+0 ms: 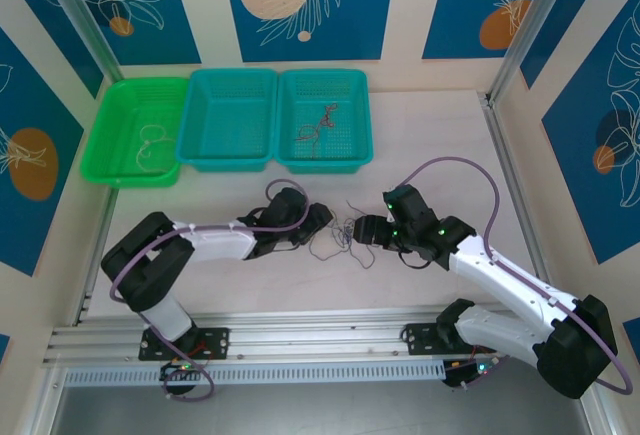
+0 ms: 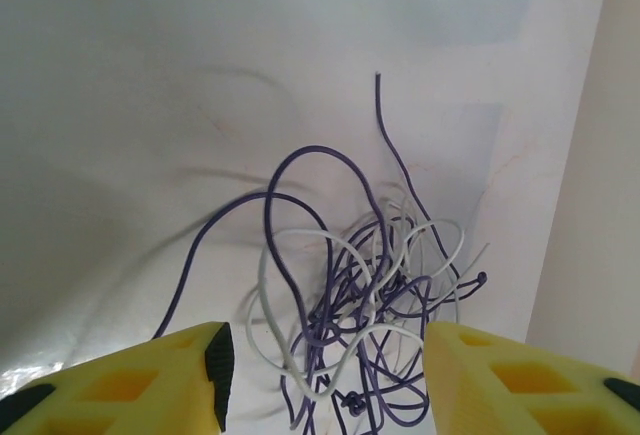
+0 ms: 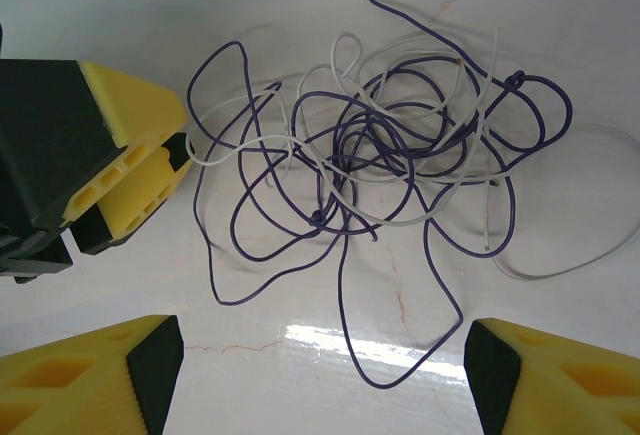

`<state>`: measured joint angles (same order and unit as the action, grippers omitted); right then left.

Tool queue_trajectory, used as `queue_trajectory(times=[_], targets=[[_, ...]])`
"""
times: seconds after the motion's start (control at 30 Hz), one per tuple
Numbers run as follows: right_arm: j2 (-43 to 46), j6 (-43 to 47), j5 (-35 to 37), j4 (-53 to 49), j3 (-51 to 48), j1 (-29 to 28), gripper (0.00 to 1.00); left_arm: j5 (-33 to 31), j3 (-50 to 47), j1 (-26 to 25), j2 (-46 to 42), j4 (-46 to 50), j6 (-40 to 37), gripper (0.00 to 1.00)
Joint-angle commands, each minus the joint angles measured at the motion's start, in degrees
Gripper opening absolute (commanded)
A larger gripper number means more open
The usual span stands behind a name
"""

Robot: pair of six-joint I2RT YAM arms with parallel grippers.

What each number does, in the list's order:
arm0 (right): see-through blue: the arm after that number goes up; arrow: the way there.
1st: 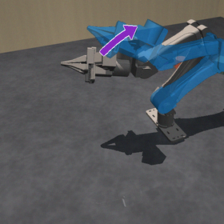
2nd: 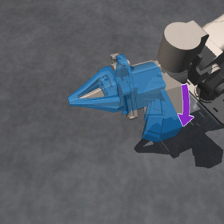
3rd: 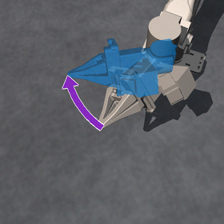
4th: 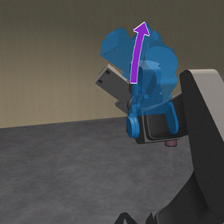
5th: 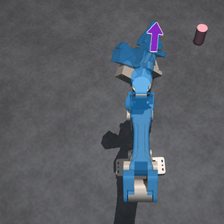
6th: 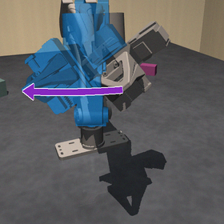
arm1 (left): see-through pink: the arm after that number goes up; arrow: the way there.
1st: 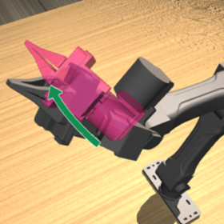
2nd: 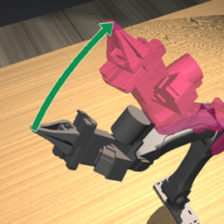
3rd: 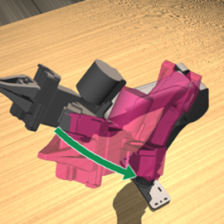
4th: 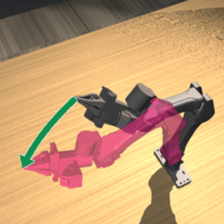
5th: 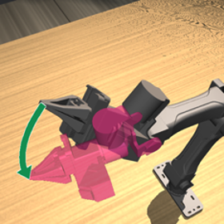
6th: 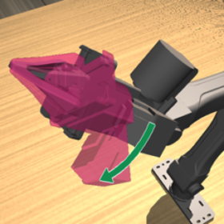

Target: Untangle the cables

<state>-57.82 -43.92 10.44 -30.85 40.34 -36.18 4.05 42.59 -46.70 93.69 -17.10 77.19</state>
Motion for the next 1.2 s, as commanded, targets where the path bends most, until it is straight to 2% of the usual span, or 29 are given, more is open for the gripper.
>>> queue_trajectory(times=[0.0,0.17,0.23,0.47,0.63,0.73,0.9,1.0,1.17], targets=[[0.78,-0.43,-1.03,-0.18,-0.77,-0.12,0.77,-2.09,-1.96,-0.53,-2.45,0.91,1.73,0.51],[0.45,-0.44,-1.16,0.3,-0.76,-0.19,0.76,3.51,-0.67,-0.72,0.72,-3.88,3.17,0.4],[0.18,-0.46,-1.24,0.29,-0.55,-0.21,0.76,4.02,-0.34,-1.11,2.06,-6.35,4.18,0.36],[0.05,-0.4,-0.64,0.64,-1.15,-0.4,0.76,4.85,0.48,-1.34,3.82,-6.95,4.65,0.11],[-3.84,-0.86,2.01,4.0,-0.47,-2.46,0.77,2.8,0.4,-1.45,1.65,-2.91,2.13,0.05],[-9.84,-1.17,4.24,6.2,0.71,-3.95,0.78,2.45,-0.17,-1.47,0.63,-2.77,1.57,0.0],[-21.37,-2.33,11.06,5.69,4.97,-6.15,0.77,2.1,-1.34,-1.47,-1.27,-2.66,0.89,0.0],[-26.81,-3.02,15.65,5.38,6.28,-6.23,0.67,1.51,-2.13,-1.38,-3.29,-1.88,0.03,0.0],[-27.37,-5.83,19.26,5.22,3.7,-1.68,0.38,-0.48,-3.78,0.54,-10.74,4.83,-4.28,0.0]])
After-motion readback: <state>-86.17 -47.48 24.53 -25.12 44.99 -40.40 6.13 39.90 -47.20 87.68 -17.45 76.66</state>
